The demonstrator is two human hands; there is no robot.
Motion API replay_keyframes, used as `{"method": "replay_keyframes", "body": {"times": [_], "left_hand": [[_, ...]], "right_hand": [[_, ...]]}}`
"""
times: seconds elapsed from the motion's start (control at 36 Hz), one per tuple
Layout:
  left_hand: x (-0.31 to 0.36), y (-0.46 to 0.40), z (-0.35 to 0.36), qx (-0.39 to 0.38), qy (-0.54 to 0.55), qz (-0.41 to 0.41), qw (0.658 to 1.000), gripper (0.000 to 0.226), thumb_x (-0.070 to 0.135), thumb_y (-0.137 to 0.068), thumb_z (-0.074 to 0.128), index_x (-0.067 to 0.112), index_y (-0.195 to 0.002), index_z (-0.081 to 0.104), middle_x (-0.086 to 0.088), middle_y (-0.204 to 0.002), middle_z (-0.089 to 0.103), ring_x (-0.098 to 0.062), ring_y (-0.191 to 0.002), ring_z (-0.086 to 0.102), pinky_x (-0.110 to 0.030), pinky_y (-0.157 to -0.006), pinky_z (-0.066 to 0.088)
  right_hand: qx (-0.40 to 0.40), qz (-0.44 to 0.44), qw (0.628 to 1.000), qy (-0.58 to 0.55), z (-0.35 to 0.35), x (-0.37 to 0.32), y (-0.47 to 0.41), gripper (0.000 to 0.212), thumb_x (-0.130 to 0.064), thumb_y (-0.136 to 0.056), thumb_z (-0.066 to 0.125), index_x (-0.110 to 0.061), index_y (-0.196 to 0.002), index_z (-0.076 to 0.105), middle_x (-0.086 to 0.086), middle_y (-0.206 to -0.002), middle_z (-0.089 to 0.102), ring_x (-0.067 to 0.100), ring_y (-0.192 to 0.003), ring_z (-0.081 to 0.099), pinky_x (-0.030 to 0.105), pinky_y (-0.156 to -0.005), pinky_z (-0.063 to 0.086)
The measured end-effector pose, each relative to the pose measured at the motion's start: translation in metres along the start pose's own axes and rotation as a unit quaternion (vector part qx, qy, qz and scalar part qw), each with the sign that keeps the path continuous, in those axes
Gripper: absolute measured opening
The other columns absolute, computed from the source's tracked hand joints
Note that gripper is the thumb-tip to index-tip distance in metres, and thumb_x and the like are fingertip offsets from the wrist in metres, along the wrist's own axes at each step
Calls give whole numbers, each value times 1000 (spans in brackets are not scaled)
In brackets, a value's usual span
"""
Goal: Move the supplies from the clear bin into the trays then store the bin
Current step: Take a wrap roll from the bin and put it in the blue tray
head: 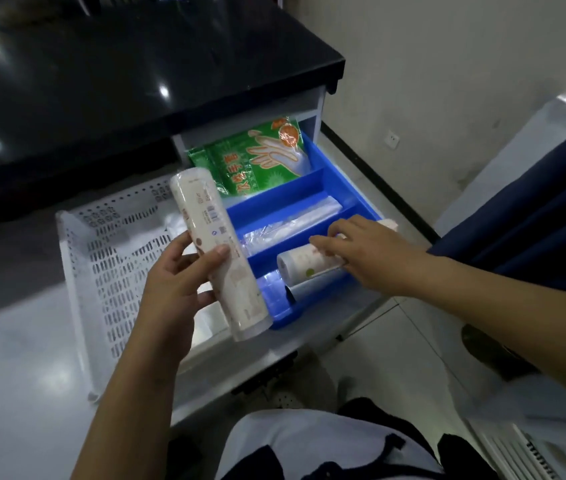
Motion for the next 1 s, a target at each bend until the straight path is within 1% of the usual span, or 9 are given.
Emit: {"method": "replay_keyframes", "body": {"times": [0.08,0.14,0.33,0.47,0.58,0.78,0.89,0.94,1.0], "left_hand": [[-2,2,-1,22,0,-12,1000,57,35,-70,77,21,-124,65,-8,-113,72,-25,-103,71,-48,-78,59],[-5,7,2,38,2,-17,999,54,35,-71,76,22,-122,66,-9,-113,72,-25,-103,71,-49,-79,59],[-15,23,22,98,22,-18,995,50,34,-69,77,28,-118,69,-9,-109,74,-22,-99,73,-39,-71,61],[-22,25,34,122,21,-15,992,49,37,-67,79,31,-115,70,-7,-110,74,-22,-100,73,-39,-73,61],[-25,26,42,137,20,-7,990,49,36,-67,79,34,-115,70,-5,-106,74,-22,-100,72,-34,-72,60],[-26,21,58,151,-17,-11,988,46,33,-65,78,39,-110,72,-7,-102,74,-24,-98,73,-44,-81,60],[-21,14,67,147,-71,-8,987,51,34,-66,79,41,-116,69,-13,-107,70,-25,-97,72,-51,-84,58],[-18,7,70,142,-109,-7,984,56,35,-66,80,41,-121,66,-5,-102,71,-19,-94,72,-49,-84,58],[-13,-3,72,122,-152,-10,981,67,43,-60,81,43,-124,63,6,-99,70,-12,-91,71,-40,-80,58]], "right_hand": [[-22,-39,998,50,12,12,-23,75,-17,-85,69,-28,-150,32,5,-138,46,29,-120,45,44,-97,42],[-29,-58,995,71,19,18,-36,76,-17,-81,72,-29,-146,35,6,-136,47,30,-120,45,46,-96,41],[-60,-109,989,76,34,35,-65,67,-15,-86,63,-28,-145,33,7,-137,48,30,-119,46,49,-95,44],[-58,-122,988,78,47,39,-69,67,-19,-88,64,-30,-146,32,7,-137,48,30,-122,44,49,-100,40],[-39,-90,993,68,53,43,-68,63,-19,-88,65,-30,-143,35,9,-133,43,31,-122,43,50,-103,38],[10,-15,1000,8,57,51,-59,48,-31,-97,54,-23,-141,36,11,-135,46,31,-122,45,46,-103,36],[26,25,998,-57,50,55,-49,50,-33,-94,58,-22,-140,40,9,-134,48,30,-123,45,43,-103,36],[48,54,991,-112,43,59,-39,49,-32,-92,62,-23,-138,45,7,-134,51,28,-123,46,41,-103,38],[91,87,977,-172,37,64,-24,45,-31,-91,65,-22,-133,52,5,-133,55,25,-121,49,38,-101,40]]}}
Point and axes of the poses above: each hand's wrist, its own y-axis away from the middle knuckle, its own z-axis out of the palm, x = y × z, the point moved 1 cm from there along -y, towards the middle knuckle
